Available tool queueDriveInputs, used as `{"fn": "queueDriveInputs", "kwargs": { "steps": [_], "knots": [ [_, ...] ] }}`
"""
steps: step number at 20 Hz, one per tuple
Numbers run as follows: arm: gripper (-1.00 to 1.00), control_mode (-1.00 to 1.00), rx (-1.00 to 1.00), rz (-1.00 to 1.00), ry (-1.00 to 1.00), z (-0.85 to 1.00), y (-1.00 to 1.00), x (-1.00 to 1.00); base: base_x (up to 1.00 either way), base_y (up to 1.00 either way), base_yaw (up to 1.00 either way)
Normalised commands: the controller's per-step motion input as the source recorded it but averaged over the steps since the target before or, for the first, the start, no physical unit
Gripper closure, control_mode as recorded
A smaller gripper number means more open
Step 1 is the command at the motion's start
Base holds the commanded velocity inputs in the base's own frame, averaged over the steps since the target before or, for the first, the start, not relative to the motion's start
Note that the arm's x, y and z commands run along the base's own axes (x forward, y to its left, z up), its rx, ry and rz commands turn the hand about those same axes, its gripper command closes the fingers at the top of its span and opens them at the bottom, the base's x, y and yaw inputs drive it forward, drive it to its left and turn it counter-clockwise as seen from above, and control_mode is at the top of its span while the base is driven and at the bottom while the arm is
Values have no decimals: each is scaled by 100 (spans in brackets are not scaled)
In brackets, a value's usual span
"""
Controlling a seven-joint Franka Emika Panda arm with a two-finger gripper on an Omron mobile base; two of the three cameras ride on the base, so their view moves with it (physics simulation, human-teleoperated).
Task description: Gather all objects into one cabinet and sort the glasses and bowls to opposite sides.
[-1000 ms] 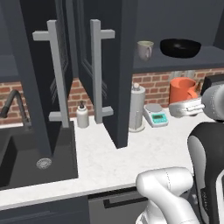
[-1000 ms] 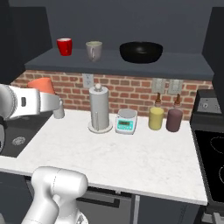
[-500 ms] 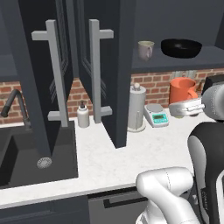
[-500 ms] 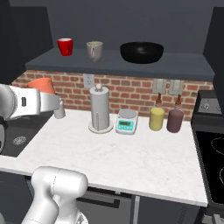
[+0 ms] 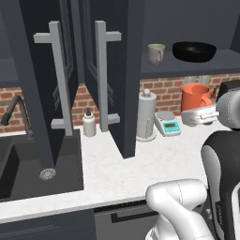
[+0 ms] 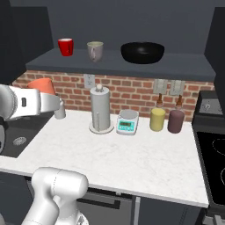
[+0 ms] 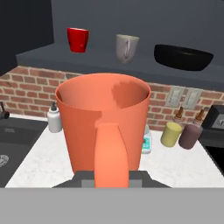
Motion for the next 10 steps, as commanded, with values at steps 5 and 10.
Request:
{"fn": "queueDriveInputs", "kwargs": {
  "steps": [5,10],
  "knots": [
    [100,100,0,0,0,0,0,0,1,0,0],
    [100,-100,1,0,0,1,-7,0,0,-5,0]
  ]
}}
